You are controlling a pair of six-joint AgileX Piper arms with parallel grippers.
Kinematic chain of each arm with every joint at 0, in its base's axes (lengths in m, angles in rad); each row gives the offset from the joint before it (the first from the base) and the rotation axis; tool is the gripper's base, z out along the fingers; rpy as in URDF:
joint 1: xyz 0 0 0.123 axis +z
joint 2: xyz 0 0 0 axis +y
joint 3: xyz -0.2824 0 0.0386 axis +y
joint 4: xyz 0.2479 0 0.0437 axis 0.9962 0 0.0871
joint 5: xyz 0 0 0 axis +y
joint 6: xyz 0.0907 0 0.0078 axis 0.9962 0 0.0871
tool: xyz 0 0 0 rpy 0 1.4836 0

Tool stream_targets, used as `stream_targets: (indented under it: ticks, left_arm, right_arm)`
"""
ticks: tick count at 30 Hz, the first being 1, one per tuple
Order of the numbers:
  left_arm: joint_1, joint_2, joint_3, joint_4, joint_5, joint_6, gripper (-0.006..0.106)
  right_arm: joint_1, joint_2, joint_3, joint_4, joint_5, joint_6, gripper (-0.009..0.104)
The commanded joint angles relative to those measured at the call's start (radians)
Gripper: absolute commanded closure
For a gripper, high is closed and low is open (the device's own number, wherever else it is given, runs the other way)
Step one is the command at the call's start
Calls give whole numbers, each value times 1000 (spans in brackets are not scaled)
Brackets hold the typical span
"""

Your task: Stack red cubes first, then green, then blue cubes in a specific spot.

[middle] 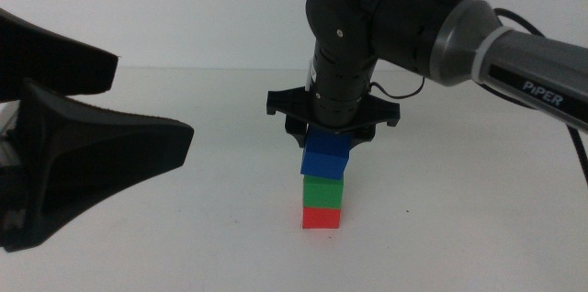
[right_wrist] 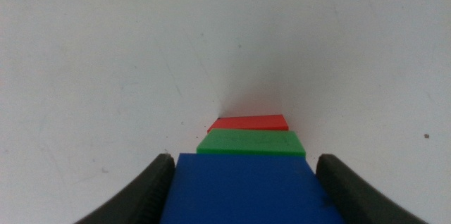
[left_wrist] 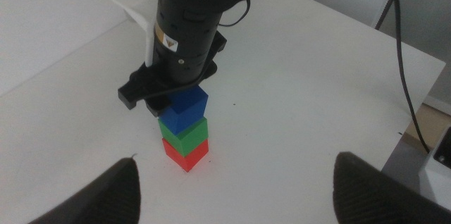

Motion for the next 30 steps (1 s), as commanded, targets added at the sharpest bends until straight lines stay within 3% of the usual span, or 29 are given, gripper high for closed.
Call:
stream_targets:
  ticks: [1, 5, 9, 12, 13, 15, 19, 22, 30]
  left_arm:
    - [-1, -3, 1, -4, -14, 1, 7]
    - [-1, -3, 1, -4, -14, 1, 7]
    - [-1, -3, 1, -4, -14, 1, 7]
    - [-1, -3, 1, -4, -14, 1, 7]
    - [-1, -3, 1, -4, -14, 1, 7]
    - [-1, -3, 1, -4, -14, 1, 7]
    - [-1, -3, 1, -4, -14, 1, 7]
    - [-1, -3, 1, -4, -14, 1, 7]
    - [-1, -3, 1, -4, -14, 1, 7]
  right_arm:
    - [0, 13, -9, -13, 8, -5, 88]
    - [0, 19, -9, -15, 8, -15, 86]
    - [0, 19, -9, -19, 8, -33, 74]
    - [0, 19, -9, -19, 8, -33, 54]
    - [0, 19, -9, -21, 8, -33, 38]
    - [-4, 16, -9, -18, 8, -41, 23]
    - [-45, -41, -24, 90, 8, -103, 4]
    - [-106, -143, -29, 170, 8, -220, 2]
    - [-389, -498, -9, 166, 8, -499, 2]
